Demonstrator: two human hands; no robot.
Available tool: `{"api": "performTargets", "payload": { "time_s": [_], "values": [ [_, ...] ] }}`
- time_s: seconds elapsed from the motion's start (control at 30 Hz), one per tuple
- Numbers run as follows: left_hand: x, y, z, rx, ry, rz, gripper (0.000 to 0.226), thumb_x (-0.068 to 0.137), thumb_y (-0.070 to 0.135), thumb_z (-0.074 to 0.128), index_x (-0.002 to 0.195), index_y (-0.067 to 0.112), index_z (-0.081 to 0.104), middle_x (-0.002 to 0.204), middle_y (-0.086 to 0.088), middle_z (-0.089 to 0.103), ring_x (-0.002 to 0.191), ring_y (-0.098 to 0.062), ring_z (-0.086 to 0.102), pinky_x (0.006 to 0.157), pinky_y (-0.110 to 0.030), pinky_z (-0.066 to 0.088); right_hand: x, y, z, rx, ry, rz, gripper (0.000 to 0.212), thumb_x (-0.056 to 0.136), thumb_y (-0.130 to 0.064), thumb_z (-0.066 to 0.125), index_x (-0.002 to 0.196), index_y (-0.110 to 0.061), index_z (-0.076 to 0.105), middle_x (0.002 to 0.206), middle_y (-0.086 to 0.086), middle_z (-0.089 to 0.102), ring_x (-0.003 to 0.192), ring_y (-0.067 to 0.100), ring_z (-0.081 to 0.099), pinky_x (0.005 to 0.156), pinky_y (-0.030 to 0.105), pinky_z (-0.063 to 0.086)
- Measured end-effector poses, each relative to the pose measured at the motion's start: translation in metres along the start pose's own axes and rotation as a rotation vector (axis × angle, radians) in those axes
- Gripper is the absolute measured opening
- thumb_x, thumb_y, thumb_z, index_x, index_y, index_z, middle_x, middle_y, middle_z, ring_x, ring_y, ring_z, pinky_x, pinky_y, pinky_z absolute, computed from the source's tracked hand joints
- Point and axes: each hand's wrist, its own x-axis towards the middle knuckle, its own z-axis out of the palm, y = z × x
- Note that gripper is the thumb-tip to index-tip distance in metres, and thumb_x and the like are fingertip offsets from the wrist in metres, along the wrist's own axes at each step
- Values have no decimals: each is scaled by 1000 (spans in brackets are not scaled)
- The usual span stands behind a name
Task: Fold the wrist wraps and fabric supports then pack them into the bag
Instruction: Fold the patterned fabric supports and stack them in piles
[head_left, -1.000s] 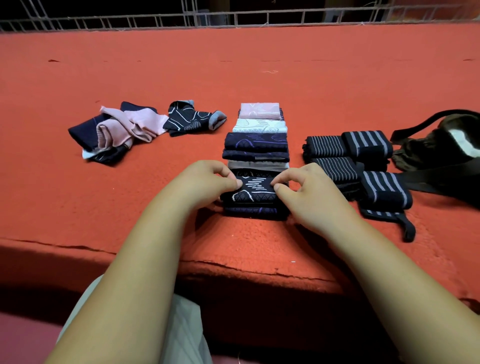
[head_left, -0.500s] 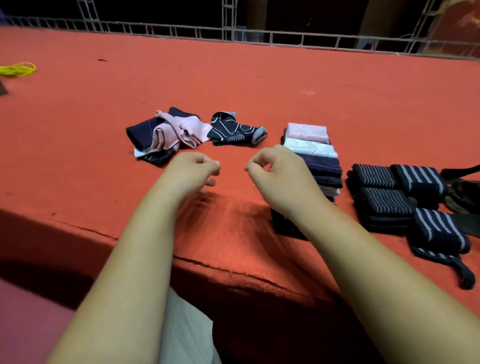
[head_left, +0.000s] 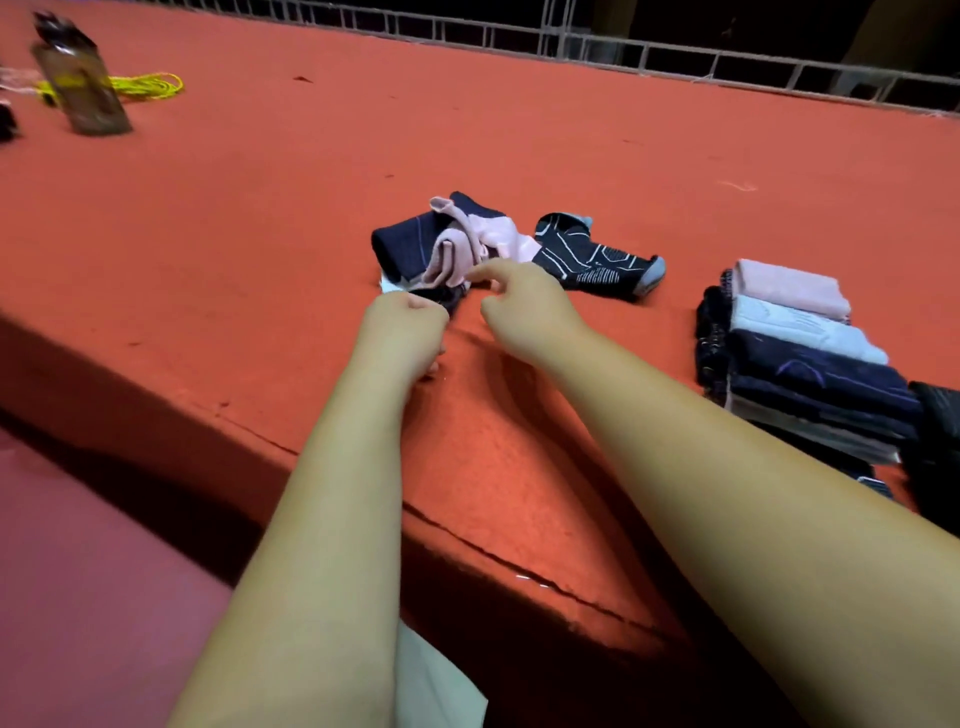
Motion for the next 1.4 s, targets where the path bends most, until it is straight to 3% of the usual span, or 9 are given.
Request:
{"api": "performTargets", "payload": {
  "time_s": [0.17, 0.47, 0.67, 0.8, 0.87, 1.07, 1.2, 1.3, 1.4],
  "values": [
    [11, -5, -8, -75, 46, -60, 19, 91, 12, 55, 79, 17, 68, 79, -6, 68, 78, -30, 71, 81, -56, 64, 41, 2, 31, -65, -159, -49, 61, 94, -4, 51, 147, -31, 63, 151, 10, 47, 148, 30, 39, 119, 36, 34],
    [13, -3, -2, -116, 46, -73, 15, 99, 17, 58, 87, 21, 65, 85, -2, 69, 81, -22, 73, 81, -43, 65, 54, -3, 33, -109, -298, -55, 70, 92, -6, 48, 159, -27, 47, 169, 3, 32, 154, 28, 33, 122, 40, 33],
    [8, 1, 0, -16, 72, -5, 12, 86, 21, 59, 79, 19, 68, 84, -10, 73, 90, -36, 78, 82, -52, 66, 37, -4, 15, 146, -93, -6, 60, 95, 2, 41, 149, -17, 58, 129, 2, 54, 113, 20, 49, 90, 23, 34],
    [4, 2, 7, 175, 95, 198, 44, 89, 23, 70, 132, 22, 63, 126, -2, 63, 110, -23, 64, 89, -29, 49, 5, -10, -20, 419, 164, 69, 50, 96, 0, 46, 127, -22, 78, 118, -4, 76, 105, 15, 67, 85, 27, 49],
    [-1, 5, 15, 237, 97, 361, 55, 86, 25, 72, 140, 26, 58, 134, 0, 55, 121, -22, 58, 99, -33, 47, -13, -9, -39, 492, 216, 123, 44, 94, -8, 50, 121, -25, 81, 112, -8, 80, 102, 10, 73, 85, 28, 54],
    [-43, 27, 48, 170, -71, 636, 24, 95, 19, 64, 112, 32, 74, 109, 14, 74, 103, -5, 67, 96, -34, 54, -74, 6, -101, 505, 313, 218, 28, 80, -43, 62, 98, -31, 79, 93, -8, 79, 95, 23, 77, 89, 54, 63],
    [-77, 41, 74, 44, -187, 708, 18, 101, 12, 60, 104, 23, 74, 94, 18, 72, 90, 1, 64, 82, -22, 49, -119, 32, -137, 451, 359, 266, 22, 81, -32, 65, 103, -28, 63, 87, -8, 73, 89, 24, 76, 85, 49, 64],
    [-96, 52, 89, -121, -327, 719, 20, 105, 7, 57, 111, 15, 74, 101, 14, 73, 96, -1, 64, 86, -21, 49, -158, 45, -167, 394, 371, 274, 36, 88, -23, 68, 121, -32, 56, 87, -6, 60, 68, 5, 63, 60, 20, 53],
    [-110, 57, 107, -277, -462, 592, 22, 107, 7, 56, 118, 12, 75, 105, 6, 75, 97, -8, 66, 84, -27, 53, -195, 57, -193, 315, 235, 307, 45, 88, -32, 74, 130, -46, 64, 85, -14, 65, 71, 3, 63, 64, 23, 51]
  ]
}}
